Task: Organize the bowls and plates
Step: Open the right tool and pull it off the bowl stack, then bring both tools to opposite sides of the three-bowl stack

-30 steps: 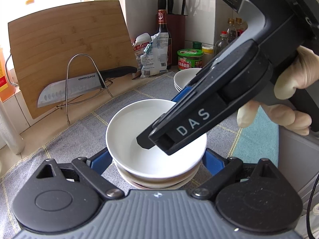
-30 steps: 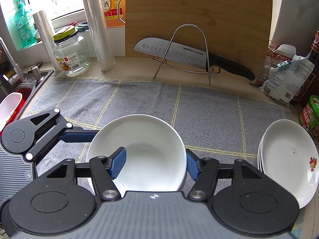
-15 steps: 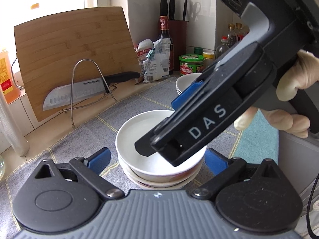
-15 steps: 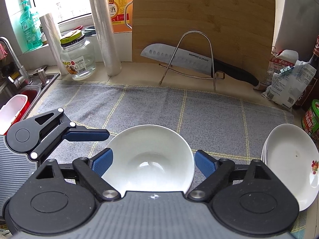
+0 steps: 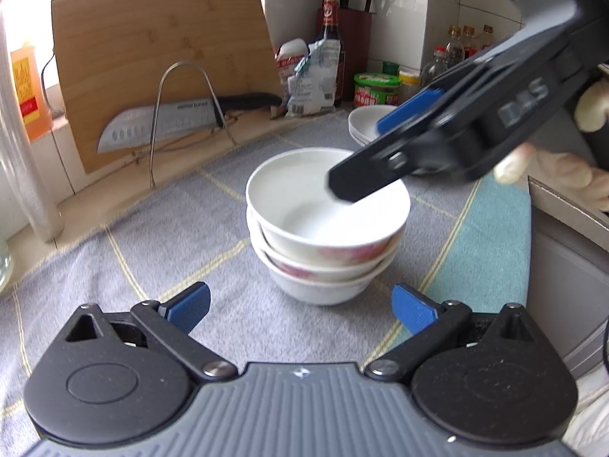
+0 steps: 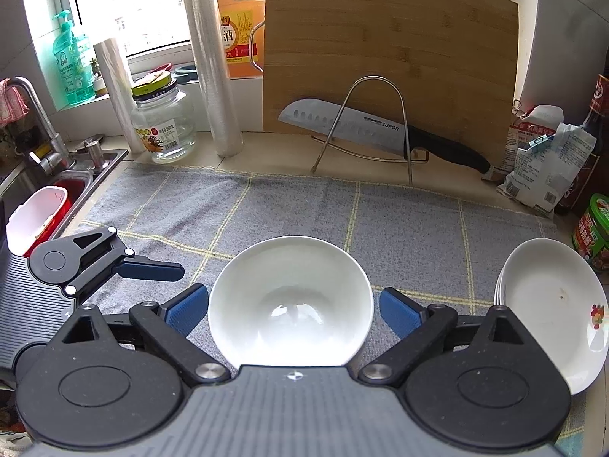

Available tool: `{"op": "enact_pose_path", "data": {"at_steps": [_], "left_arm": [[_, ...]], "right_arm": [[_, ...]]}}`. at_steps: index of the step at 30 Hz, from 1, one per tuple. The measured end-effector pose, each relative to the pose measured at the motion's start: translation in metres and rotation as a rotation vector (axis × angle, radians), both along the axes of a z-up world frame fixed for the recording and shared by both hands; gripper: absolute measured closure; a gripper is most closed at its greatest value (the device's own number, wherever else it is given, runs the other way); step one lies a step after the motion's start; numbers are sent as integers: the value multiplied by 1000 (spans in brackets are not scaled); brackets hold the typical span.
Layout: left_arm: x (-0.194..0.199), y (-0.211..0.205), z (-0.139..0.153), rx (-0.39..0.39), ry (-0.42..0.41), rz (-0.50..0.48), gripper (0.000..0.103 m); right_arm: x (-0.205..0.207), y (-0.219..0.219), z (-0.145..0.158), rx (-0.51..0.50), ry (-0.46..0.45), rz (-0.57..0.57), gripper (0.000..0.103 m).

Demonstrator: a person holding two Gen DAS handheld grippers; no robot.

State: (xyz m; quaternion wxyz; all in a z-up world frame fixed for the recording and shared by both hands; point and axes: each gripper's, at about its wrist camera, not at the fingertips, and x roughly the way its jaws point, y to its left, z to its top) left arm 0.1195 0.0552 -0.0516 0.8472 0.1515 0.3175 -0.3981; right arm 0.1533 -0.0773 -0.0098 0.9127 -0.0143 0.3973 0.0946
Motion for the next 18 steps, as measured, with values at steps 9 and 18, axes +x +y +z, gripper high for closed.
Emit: {"op": "enact_pose_path", "data": {"at_steps": [9, 18], "left_arm": [[9, -13, -31, 64, 74, 17, 2], [9, -26, -46, 131, 82, 49, 1]], "right_arm": [[-23, -26, -13, -20, 46, -3, 0], [-20, -46, -66, -88, 141, -20, 0]]}}
